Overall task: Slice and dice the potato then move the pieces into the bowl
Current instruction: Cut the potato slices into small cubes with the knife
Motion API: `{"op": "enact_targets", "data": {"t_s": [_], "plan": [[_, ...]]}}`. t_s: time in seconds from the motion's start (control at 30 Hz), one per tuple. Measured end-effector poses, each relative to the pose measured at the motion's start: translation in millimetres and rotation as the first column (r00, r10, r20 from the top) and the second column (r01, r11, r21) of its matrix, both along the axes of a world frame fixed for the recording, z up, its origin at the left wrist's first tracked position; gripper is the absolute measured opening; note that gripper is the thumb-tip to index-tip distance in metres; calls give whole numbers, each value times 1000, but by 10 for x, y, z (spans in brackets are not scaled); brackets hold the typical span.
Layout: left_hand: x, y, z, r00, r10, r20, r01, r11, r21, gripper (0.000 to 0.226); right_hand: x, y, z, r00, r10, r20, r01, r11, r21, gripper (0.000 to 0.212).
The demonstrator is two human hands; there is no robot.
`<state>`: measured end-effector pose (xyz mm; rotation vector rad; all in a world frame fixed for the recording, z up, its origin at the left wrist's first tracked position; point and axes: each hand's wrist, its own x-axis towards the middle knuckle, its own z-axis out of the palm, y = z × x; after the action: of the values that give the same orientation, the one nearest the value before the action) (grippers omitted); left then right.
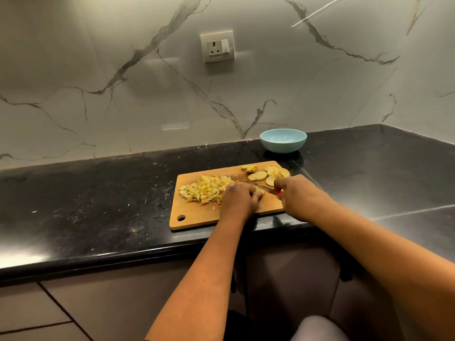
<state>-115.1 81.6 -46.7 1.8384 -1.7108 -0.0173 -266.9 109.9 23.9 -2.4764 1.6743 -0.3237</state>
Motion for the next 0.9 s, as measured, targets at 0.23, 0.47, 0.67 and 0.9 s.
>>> {"op": "enact_targets", "data": {"t_s": [0.23,0.47,0.67,0.9], "plan": [[-6,24,-13,999,0,-50,0,1000,-3,32,-137,145,443,969,-23,-244,30,999,23,37],[-5,116,-4,997,-14,-81,6,995,-105,22,-62,59,282,1000,-17,11,17,1000,-9,26],[-24,111,9,999,-13,-52,10,997,-71,24,47,43,36,999,-27,-45,28,1000,15,25],[38,43,13,999,-30,-27,30,1000,8,28,-1,103,364,977,-19,-212,33,998,59,35]]}}
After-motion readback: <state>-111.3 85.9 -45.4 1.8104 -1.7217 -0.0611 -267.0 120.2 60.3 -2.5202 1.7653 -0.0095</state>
